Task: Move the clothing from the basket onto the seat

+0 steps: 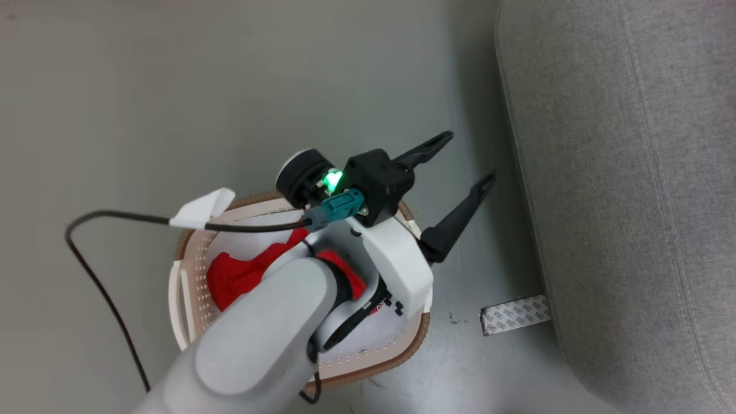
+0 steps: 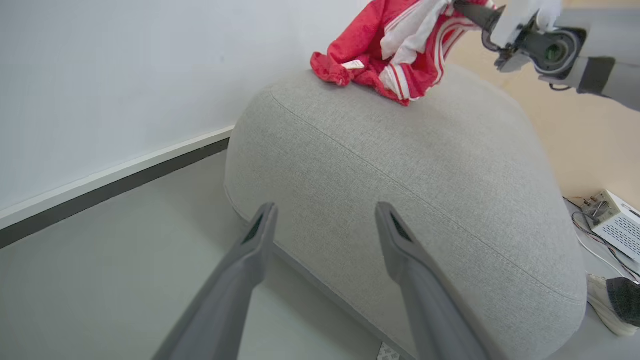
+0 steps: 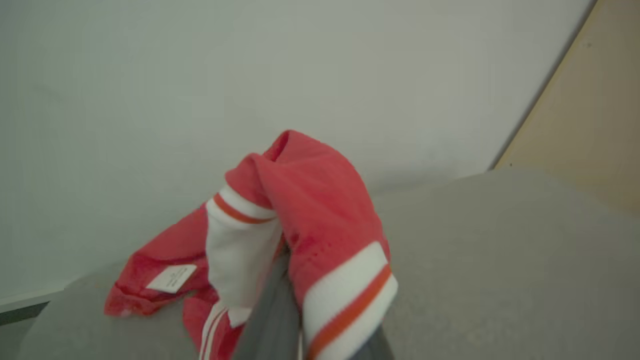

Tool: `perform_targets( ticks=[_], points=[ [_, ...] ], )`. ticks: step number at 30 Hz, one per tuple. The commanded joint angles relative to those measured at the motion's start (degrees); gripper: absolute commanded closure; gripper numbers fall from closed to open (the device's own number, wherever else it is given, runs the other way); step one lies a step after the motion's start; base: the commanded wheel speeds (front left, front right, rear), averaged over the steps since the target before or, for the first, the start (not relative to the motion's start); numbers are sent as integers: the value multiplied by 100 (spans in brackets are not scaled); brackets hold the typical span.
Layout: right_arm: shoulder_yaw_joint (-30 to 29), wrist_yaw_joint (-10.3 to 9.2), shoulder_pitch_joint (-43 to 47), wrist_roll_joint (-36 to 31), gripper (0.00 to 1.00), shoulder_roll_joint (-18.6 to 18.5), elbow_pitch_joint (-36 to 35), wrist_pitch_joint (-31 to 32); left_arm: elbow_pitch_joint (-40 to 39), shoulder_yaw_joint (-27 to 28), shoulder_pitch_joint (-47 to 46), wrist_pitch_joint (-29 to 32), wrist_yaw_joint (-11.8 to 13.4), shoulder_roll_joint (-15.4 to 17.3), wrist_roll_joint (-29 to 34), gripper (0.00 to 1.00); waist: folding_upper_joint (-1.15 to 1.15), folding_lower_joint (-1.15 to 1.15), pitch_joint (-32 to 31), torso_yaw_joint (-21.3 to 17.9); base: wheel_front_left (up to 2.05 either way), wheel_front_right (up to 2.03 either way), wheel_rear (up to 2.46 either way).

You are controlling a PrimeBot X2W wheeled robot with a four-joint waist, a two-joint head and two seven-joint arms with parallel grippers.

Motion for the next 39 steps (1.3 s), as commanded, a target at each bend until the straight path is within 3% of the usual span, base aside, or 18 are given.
perform_targets(
  ticks=[1, 2, 4, 5, 6, 12, 17, 22, 29, 39],
  points=[
    [-59, -14, 158, -97, 100, 40, 233, -36, 55, 20, 112, -39, 40, 18, -39, 0, 0, -2, -37, 3, 0, 0, 0],
    [-81, -14, 231, -128, 98, 142, 424, -48, 71, 45, 144, -72, 63, 32, -43, 0, 0, -2, -54, -2, 0, 0, 0],
    [-155, -14, 334, -164, 73, 288, 679, -149, 108, 75, 214, -106, 105, 69, -77, 0, 0, -2, -84, -20, 0, 0, 0],
    [-170, -14, 396, -185, 53, 358, 780, -198, 119, 87, 248, -122, 119, 85, -91, 0, 0, -2, -106, -33, 0, 0, 0],
    [-140, -14, 445, -211, 0, 442, 861, -248, 137, 97, 284, -140, 133, 106, -101, 0, 0, -2, -142, -50, 0, 0, 0],
    [205, -14, 735, -267, 0, 731, 929, -408, 241, 255, 493, -384, 309, 263, -109, 0, 0, -2, -481, -201, 0, 0, 0],
    [623, -14, 1294, -261, 0, 841, 523, -467, 336, 438, 802, -845, 451, 330, -183, 0, 0, -2, -952, -226, 0, 0, 0],
    [891, -14, 2276, -144, 0, 848, -650, -471, 531, 673, 1236, -1306, 628, 437, -353, 0, 0, -2, -1504, -117, 0, 0, 0],
    [823, -14, 3827, -267, 0, 1177, -2304, -467, 793, 1086, 2057, -2016, 913, 516, -582, 0, 0, -2, -2381, 165, 0, 0, 0],
    [946, -14, 5488, -808, 0, 1846, -3385, -468, 808, 1756, 3463, -2235, 1178, 542, -462, 0, 0, -2, -3469, 571, 0, 0, 0]
  ],
)
